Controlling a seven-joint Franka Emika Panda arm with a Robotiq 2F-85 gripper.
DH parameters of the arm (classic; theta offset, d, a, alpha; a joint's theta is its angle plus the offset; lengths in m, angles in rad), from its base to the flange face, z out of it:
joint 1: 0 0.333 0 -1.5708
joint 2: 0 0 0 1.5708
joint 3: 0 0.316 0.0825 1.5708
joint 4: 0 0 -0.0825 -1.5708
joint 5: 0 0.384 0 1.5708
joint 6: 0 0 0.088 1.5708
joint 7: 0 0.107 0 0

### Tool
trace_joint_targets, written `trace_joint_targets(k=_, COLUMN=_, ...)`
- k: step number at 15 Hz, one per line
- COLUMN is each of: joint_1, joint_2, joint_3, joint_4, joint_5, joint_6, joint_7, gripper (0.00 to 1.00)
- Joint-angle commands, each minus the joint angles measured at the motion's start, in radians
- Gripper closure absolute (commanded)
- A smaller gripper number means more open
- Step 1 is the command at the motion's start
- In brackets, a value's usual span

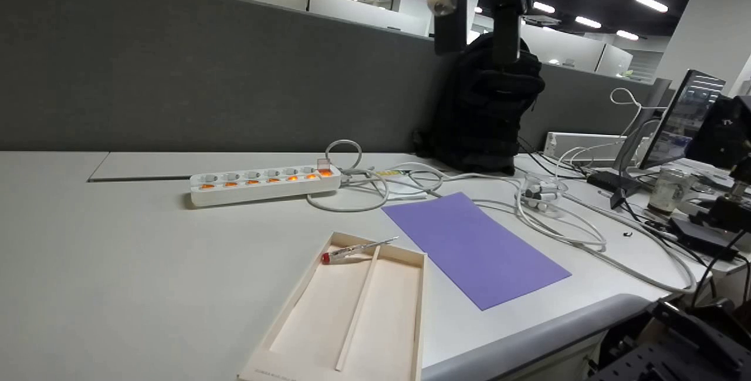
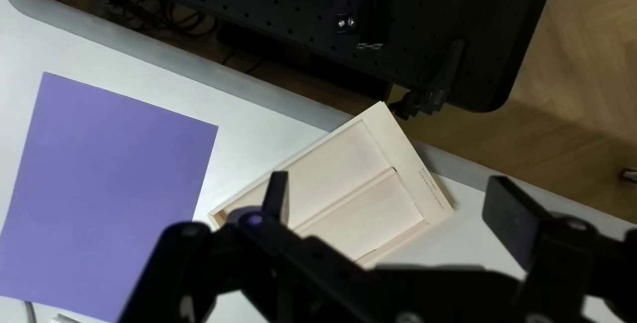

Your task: Put the screwdriver on the blue mat

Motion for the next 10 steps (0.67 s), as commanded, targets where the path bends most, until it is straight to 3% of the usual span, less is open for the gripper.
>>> trace_joint_targets(k=1, joint_1=0.007, joint_2=0.086, joint_3=0.011, joint_4=0.007, joint_5=-0.017, joint_6=0.082, joint_7=0.002, gripper=0.00)
trace_joint_targets(k=4, joint_1=0.000, joint_2=0.151, joint_3=0.036, joint_4=0.003, joint_5=-0.082, joint_6=0.194, joint_7=0.017, gripper=0.00)
trace_joint_targets(k=10, joint_1=-0.048, joint_2=0.308, joint_3=0.056, joint_4=-0.014, joint_5=-0.304, joint_6=0.545, joint_7=0.145, gripper=0.00)
